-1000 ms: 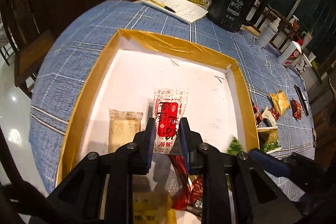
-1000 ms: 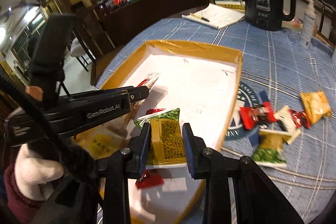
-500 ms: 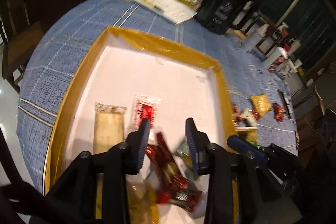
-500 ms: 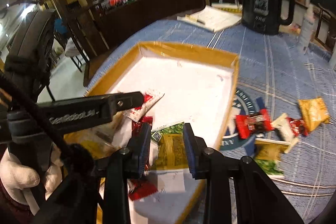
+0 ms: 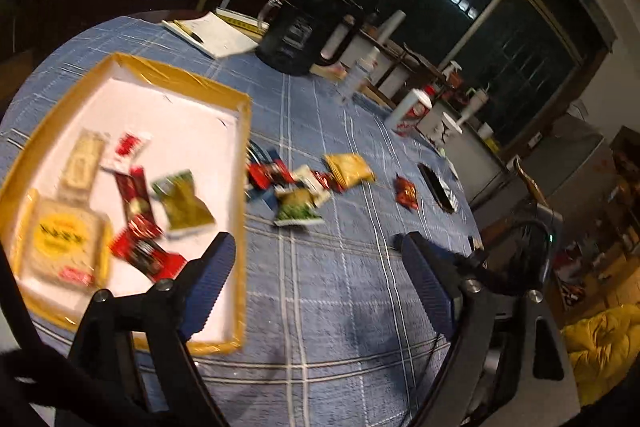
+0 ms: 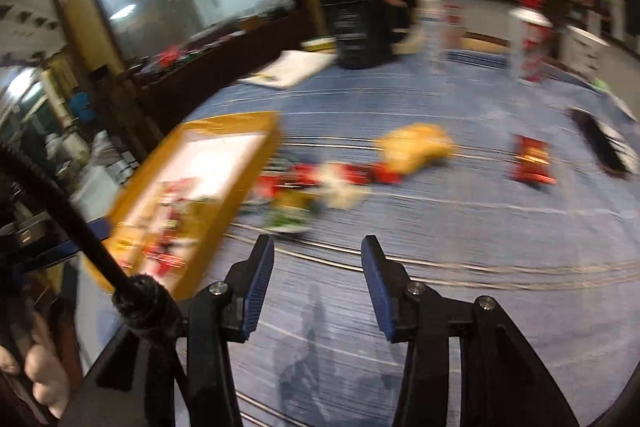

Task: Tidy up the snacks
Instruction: 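Grasp the red snack bag with the right tool while the left tool grasps the yellow cracker bag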

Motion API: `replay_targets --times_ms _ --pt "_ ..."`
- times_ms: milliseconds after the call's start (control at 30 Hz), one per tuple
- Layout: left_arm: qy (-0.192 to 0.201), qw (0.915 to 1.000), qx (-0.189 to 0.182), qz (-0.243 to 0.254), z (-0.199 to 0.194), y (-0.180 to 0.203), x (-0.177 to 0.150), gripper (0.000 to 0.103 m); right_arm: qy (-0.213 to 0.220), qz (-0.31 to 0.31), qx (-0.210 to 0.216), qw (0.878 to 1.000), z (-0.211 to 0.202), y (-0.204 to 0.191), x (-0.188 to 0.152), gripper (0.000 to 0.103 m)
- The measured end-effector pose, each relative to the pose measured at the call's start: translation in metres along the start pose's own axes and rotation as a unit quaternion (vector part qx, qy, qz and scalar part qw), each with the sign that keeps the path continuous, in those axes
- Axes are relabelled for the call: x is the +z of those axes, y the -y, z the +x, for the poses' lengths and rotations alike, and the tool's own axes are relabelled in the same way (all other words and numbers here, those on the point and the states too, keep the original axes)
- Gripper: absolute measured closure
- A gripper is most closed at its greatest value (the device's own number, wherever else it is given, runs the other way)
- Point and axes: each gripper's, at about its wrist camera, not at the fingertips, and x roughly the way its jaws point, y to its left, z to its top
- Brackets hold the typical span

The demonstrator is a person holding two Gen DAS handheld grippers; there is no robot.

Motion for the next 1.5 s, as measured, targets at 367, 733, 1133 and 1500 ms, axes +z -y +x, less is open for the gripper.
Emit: replay_targets --times_ms 367,733,1133,1500 --pt "-0.035 0.9983 0.027 0.037 0.051 0.040 0.001 0.018 0.000 0.130 -0.091 0.987 -0.005 0.158 0.026 0.054" --pt "-0.087 0.9853 0.038 0.142 0.158 0.075 0.064 0.018 -0.032 0.161 -0.121 0.979 0.086 0.188 0.066 0.054" --pt "-0.128 0.9730 0.044 0.187 0.262 0.093 0.086 0.018 -0.024 0.179 -0.076 0.981 0.074 0.175 0.042 0.068" --pt "-0.164 0.9469 0.124 0.247 0.304 0.117 0.061 0.027 0.042 0.189 -0.018 0.981 0.045 0.165 0.019 0.067"
